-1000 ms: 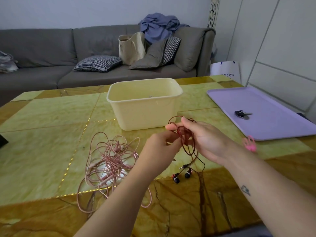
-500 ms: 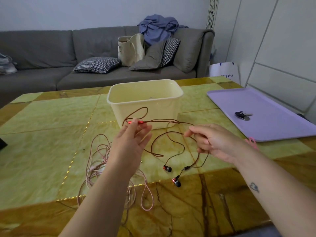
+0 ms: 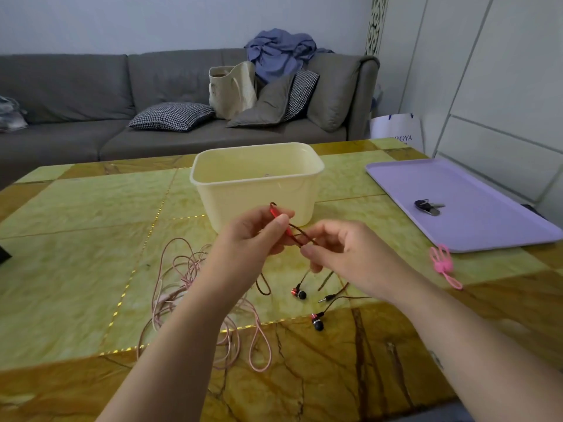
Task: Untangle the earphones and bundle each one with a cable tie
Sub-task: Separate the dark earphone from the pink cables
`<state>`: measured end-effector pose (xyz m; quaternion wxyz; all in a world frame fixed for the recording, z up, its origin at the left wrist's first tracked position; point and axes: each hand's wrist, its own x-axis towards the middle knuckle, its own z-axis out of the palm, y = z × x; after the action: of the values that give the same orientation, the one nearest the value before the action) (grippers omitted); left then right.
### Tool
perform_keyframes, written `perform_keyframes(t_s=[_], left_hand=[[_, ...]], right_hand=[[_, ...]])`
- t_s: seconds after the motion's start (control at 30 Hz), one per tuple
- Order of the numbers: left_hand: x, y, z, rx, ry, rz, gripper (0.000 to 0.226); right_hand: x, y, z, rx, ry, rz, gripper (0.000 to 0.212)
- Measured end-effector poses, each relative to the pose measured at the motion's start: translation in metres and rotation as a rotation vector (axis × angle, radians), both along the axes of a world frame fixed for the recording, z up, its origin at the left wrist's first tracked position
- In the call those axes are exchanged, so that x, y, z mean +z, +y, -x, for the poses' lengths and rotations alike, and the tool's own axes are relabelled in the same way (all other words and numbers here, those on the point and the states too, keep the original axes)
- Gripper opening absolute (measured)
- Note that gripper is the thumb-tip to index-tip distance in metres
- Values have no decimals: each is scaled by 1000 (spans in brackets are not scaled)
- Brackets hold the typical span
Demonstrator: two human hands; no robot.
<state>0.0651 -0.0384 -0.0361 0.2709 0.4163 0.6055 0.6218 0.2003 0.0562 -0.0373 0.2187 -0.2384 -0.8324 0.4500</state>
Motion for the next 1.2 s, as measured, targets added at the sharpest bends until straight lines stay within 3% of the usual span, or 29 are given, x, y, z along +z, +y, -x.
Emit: perform_keyframes(t_s=[0.1,0.2,0.33,0.43,0.5,0.57,0.67,0.83,1.2], left_hand=[[2,0,4,1,-343,-116,16],[6,0,14,20,-649,-276,15],[6,-4,27,63,-802,-346,14],[6,-5,30,87,-799,-325,14],[6,-5,28,85,-762,-300,12],[5,-4,25,69,-709,-266,12],[2,-1,16,44,-578,-203,14],[1,4,-2,43,-393,-157,13],[0,6,-9,76,-358,-207,15]], right_hand=[[2,6,-2,-2,43,72,12],[0,16,-5,-136,85,51,17],[-4,27,-7,-293,147,85,22],[0,29,-11,-200,52,204,20],[1,27,-13,-54,-145,178,28],[0,21,-11,35,-205,107,38],[4,6,-3,35,-25,56,37],[2,-11,10,-86,174,-47,9],[-1,-7,11,-167,201,-137,10]])
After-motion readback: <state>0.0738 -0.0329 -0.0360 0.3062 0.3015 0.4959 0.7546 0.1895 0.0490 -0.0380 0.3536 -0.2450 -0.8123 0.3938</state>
